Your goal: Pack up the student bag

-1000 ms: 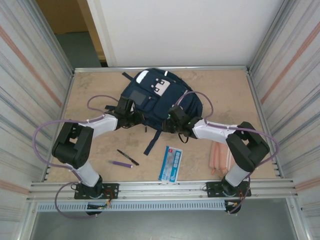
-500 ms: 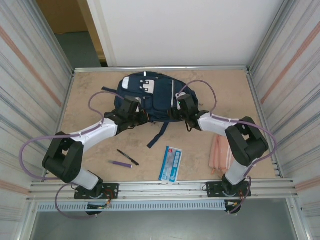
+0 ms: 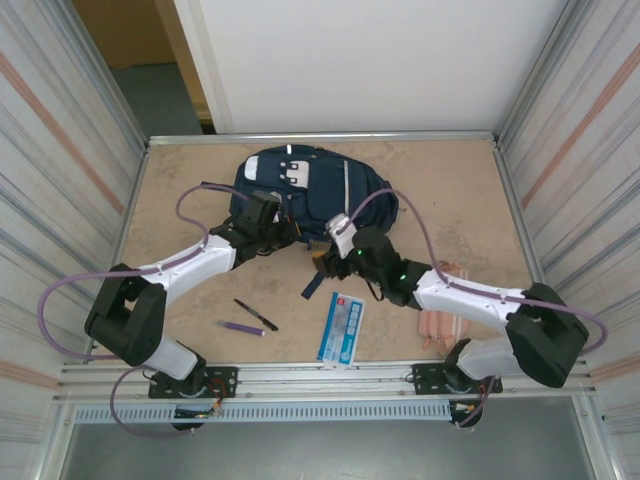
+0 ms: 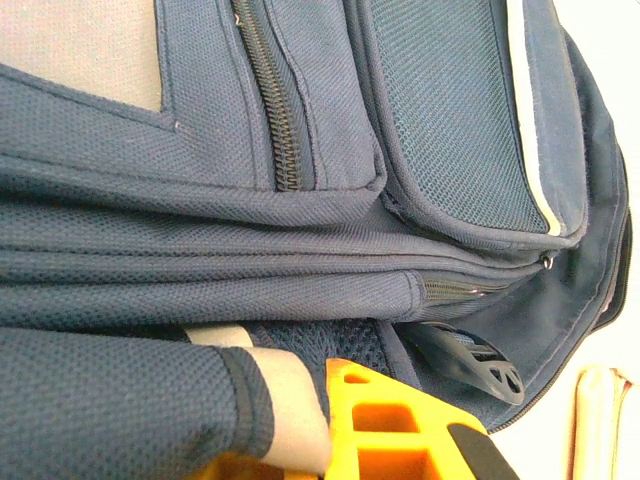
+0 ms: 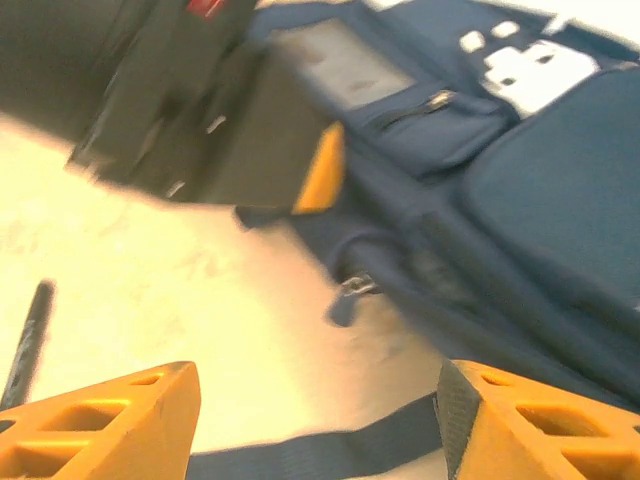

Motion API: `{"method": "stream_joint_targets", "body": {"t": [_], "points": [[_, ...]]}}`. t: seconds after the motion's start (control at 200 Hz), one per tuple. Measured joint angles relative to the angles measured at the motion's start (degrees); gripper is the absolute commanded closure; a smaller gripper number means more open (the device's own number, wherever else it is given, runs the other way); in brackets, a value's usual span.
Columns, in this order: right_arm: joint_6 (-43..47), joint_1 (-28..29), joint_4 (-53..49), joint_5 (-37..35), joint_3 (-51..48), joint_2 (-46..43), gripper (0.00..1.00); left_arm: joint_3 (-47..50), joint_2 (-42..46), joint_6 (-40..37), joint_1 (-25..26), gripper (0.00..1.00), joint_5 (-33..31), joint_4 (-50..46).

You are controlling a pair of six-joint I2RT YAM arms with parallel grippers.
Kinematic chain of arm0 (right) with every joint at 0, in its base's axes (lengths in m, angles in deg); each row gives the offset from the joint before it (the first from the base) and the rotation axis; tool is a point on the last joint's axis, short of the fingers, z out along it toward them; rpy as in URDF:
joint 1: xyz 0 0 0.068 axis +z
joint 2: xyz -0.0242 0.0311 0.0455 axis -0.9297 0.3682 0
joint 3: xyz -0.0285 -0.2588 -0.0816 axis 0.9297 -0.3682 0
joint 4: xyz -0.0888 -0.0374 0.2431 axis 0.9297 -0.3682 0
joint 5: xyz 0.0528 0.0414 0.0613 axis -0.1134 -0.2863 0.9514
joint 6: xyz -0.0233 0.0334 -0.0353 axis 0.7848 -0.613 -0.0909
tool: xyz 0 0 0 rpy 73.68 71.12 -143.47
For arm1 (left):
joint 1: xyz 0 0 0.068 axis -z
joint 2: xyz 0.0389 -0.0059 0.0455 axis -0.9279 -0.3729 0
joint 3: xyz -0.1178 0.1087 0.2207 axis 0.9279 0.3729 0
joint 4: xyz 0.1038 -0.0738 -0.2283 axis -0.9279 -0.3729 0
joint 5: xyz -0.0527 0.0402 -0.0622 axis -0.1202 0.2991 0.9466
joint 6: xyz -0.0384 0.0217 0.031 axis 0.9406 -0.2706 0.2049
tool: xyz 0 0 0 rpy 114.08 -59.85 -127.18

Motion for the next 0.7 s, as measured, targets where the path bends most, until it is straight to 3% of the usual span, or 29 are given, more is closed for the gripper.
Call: {"method": "stream_joint_targets", "body": {"t": [0.19,0.376,0.541,0.697], "points": [[8.48,4.11,27.28,-2.32,-10.67,15.65,0.36,0.0,0.11,1.14,-0.02,1.0,0.94,0.26],[13.99,3.89,46.82,-9.57,-11.41,29.22,0.39,0.5,0.87,2.47,-0.02,1.0,1.14,1.31],[15.39,3.89,55.56,-13.6,-9.79,32.46,0.42,1.51,2.1,3.52,-0.02,1.0,1.11,2.71],[14.97,3.91,58.88,-16.28,-6.64,33.92,0.52,2.21,4.46,4.15,0.24,1.0,1.09,2.95]]}}
